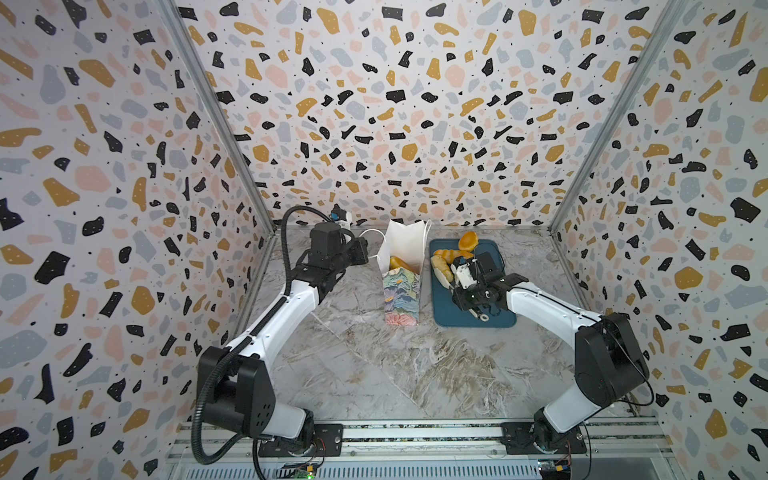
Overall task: Place the fake bread into the paper bag
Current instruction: 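Move the open tongs over the pale bread stick on the tray with the right gripper, then close the tongs around the pale bread stick with the right gripper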
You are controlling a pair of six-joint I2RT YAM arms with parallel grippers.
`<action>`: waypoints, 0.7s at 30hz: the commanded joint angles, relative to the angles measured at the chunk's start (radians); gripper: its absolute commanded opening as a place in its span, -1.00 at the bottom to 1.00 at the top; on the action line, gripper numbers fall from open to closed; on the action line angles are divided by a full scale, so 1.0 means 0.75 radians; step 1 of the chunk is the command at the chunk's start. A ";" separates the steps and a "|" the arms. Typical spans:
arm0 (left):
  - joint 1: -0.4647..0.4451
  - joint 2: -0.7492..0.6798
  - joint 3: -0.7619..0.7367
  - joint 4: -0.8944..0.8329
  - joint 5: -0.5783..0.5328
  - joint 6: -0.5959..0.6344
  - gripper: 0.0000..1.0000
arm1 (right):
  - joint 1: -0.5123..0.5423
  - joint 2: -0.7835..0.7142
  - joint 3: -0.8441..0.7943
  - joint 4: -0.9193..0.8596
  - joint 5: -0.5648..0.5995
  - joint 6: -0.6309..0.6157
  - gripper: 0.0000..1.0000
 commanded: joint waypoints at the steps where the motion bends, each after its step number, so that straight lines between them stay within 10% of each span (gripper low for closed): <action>1: 0.009 0.001 0.031 -0.005 0.003 0.013 -1.00 | 0.009 0.011 0.010 0.030 0.013 -0.012 -0.22; 21: 0.008 0.003 0.033 -0.010 -0.002 0.016 -1.00 | 0.020 0.167 0.095 0.022 0.041 -0.049 -0.29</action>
